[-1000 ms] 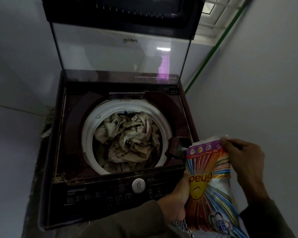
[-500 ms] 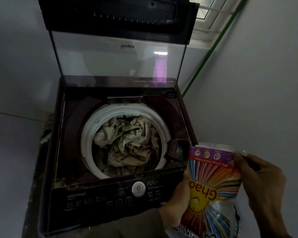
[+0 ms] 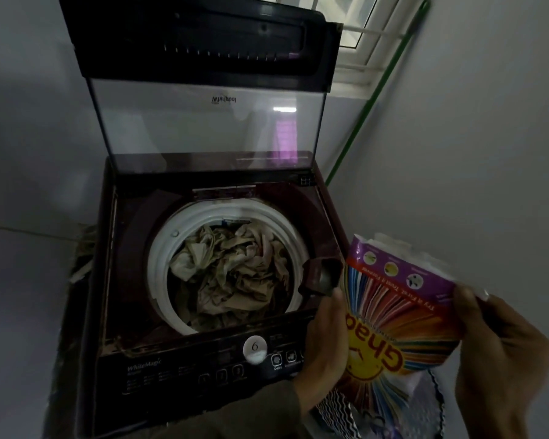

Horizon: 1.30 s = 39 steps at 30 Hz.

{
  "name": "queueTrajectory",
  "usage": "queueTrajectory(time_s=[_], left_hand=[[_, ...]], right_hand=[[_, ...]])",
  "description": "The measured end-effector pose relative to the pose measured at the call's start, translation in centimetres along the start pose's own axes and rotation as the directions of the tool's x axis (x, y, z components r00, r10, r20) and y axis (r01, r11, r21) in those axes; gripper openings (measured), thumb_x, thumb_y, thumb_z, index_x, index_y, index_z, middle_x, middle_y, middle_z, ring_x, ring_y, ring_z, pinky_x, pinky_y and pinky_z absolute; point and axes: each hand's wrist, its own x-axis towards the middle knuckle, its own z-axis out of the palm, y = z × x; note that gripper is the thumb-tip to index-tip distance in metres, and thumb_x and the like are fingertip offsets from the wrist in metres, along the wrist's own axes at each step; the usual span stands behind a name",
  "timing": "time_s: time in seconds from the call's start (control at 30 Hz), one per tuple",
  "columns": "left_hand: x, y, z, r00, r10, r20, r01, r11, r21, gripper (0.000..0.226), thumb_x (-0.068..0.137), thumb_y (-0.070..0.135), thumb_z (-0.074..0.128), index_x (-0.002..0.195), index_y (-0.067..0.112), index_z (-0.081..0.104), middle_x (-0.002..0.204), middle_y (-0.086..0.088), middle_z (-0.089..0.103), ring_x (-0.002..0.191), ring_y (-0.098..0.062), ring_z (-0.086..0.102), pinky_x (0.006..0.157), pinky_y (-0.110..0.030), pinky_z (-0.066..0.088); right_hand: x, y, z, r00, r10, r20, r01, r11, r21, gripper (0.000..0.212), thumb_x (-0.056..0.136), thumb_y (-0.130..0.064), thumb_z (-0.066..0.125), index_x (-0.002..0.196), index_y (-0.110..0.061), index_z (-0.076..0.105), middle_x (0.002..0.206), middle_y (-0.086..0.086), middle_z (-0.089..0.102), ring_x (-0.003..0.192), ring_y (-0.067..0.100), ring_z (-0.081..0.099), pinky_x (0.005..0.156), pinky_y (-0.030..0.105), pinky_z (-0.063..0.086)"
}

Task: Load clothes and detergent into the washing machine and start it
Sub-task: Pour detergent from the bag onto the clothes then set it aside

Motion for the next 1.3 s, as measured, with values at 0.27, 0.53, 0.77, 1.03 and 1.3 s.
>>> queueTrajectory(time_s=[0.27,0.53,0.77,1.03,1.3], left_hand=[[-1.0,3.9,-2.3,0.855,0.449,-0.260,-0.459,0.888,0.027,0.027,0.102,0.055,0.029,0.092,0.040,0.050,0.087,0.034,0.062,0.081,0.010,0.061,0.070,-0.012,0.051],[-1.6,6.3,-5.0,0.648,0.533,-0.544,-0.653,0.756,-0.038,0.020,0.088,0.071,0.034,0.099,0.076,0.049,0.098,0.043,0.061,0.091,0.015,0.061,0.075,-0.007,0.048],[-2.4,7.5,-8.2,0.699,0.393,-0.598,-0.597,0.781,-0.184,0.034,0.089,0.068,0.034,0.112,0.046,0.046,0.110,0.018,0.068,0.087,0.012,0.065,0.081,-0.020,0.057],[-4.8,9.3,-9.8,0.416,0.594,-0.688,-0.715,0.681,0.156,0.034,0.098,0.037,0.039,0.112,0.010,0.055,0.093,0.006,0.072,0.083,-0.008,0.071,0.067,-0.019,0.055],[-6.6,8.9,-8.8,0.190,0.633,-0.751,-0.568,0.694,0.442,0.017,0.099,0.029,0.056,0.097,0.018,0.069,0.088,0.011,0.074,0.080,-0.005,0.071,0.066,-0.018,0.054]], right_hand=[[-1.7,-0.7,2.5,0.999,-0.012,-0.035,0.021,0.968,0.250,0.007,0.095,-0.012,0.061,0.089,-0.011,0.065,0.060,-0.025,0.061,0.060,-0.010,0.050,0.059,0.008,0.041],[-3.6,-3.8,8.4,0.991,0.010,0.133,-0.087,0.806,0.586,0.021,0.088,-0.039,0.064,0.086,-0.019,0.067,0.083,-0.002,0.068,0.081,0.015,0.062,0.073,0.029,0.053],[-4.2,-5.4,12.4,0.920,-0.033,0.390,-0.248,0.721,0.647,0.024,0.078,-0.050,0.069,0.080,-0.026,0.072,0.085,0.000,0.071,0.079,0.016,0.066,0.071,0.032,0.054],[-2.6,-5.9,12.5,0.812,-0.043,0.582,-0.447,0.596,0.667,0.013,0.087,-0.028,0.061,0.087,-0.017,0.068,0.081,-0.001,0.072,0.074,0.014,0.066,0.067,0.030,0.056],[-1.6,-4.5,11.0,0.684,-0.015,0.729,-0.599,0.559,0.573,0.013,0.088,-0.023,0.061,0.092,-0.013,0.068,0.080,0.000,0.073,0.073,0.014,0.067,0.070,0.032,0.058]])
